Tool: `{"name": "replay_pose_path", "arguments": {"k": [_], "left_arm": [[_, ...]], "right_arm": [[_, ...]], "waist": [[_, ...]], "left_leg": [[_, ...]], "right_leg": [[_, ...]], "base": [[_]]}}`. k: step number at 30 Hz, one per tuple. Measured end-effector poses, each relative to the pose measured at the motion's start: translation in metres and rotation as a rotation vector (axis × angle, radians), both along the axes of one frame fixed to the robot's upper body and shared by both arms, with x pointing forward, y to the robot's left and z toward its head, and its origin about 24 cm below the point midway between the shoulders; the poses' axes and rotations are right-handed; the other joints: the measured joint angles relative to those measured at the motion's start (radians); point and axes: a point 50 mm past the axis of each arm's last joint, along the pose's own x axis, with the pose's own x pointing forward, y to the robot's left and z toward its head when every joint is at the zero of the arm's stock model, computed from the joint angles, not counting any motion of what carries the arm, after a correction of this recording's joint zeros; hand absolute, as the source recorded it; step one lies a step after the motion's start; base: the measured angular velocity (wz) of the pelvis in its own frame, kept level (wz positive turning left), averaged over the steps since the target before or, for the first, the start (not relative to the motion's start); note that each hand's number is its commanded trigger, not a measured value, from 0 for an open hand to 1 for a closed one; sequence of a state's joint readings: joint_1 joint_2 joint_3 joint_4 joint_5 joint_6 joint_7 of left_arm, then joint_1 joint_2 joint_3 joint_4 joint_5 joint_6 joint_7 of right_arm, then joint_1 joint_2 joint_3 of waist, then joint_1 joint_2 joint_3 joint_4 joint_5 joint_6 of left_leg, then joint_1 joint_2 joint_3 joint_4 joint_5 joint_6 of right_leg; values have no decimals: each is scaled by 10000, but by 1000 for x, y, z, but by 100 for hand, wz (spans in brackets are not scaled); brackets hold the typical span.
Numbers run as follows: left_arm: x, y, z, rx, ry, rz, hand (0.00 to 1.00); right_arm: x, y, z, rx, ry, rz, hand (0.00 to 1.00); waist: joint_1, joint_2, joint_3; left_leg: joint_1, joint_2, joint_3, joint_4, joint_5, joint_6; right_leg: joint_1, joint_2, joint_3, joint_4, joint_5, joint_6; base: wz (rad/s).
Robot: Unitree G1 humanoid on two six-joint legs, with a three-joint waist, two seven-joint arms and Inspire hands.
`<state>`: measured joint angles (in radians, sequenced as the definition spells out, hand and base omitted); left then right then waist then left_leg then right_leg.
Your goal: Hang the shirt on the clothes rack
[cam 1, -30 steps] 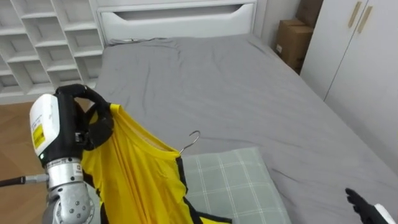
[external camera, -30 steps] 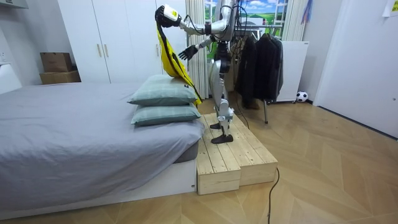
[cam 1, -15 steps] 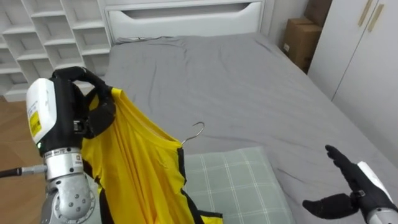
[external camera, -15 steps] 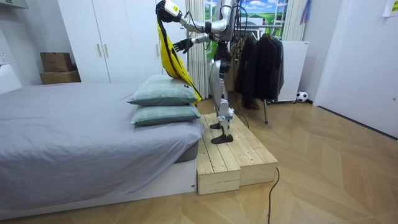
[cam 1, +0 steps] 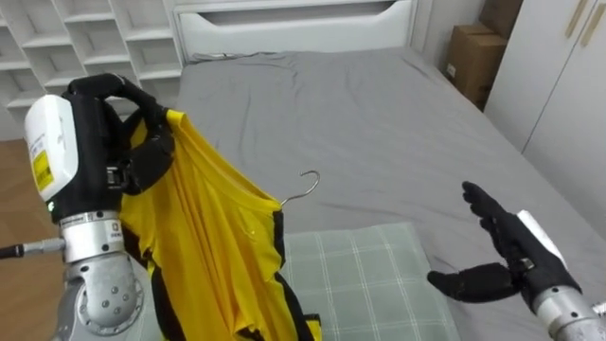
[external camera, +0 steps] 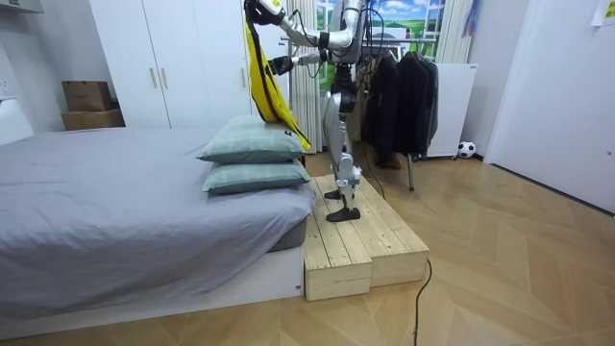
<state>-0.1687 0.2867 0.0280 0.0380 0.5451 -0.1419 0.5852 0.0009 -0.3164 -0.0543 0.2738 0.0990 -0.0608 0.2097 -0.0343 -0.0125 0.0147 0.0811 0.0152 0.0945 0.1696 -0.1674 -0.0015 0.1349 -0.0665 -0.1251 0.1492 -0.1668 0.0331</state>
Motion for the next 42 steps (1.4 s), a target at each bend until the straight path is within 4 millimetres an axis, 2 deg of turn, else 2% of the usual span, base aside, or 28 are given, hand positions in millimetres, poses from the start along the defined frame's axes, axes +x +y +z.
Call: {"name": "replay_pose_path", "arguments": {"k": [4,12,20,28,35,42], "left_arm": [[1,-1,1,62,-31,15,100],[2,-1,0,-458,68,-36,100],[4,-7,-3,-624,325,-223,100],[6,-12,-5,-590,483,-306,100],[11,-23,-1,-501,426,-679,100],[12,-24,-4,-486,724,-553,100]], "right_arm": [[-4,14,-17,2153,745,535,0],[-11,41,-35,3921,1702,1754,0],[-15,55,-49,4104,2755,2933,0],[-16,63,-52,4120,3121,3614,0],[-8,68,-46,4115,3095,4106,0],[-4,86,-37,4220,2771,4859,0]], "waist": [[126,10,1],[168,4,-3],[181,2,-11],[230,22,-45],[431,26,-47],[596,25,-47]], "left_leg": [[-18,5,9,-1,0,0],[-32,10,-9,-5,0,0],[-51,10,-122,1,0,-1],[-138,10,-122,72,1,-1],[-138,23,-77,186,1,-2],[-6,36,-92,159,-1,-3]], "right_leg": [[-27,2,-3,2,0,0],[-28,-1,-85,3,0,0],[-43,3,-126,16,1,-2],[-95,3,-130,24,3,-4],[-51,10,-117,36,10,-15],[64,22,-108,38,26,-42]], "base": [[0],[0],[0],[0],[0],[0]]}}
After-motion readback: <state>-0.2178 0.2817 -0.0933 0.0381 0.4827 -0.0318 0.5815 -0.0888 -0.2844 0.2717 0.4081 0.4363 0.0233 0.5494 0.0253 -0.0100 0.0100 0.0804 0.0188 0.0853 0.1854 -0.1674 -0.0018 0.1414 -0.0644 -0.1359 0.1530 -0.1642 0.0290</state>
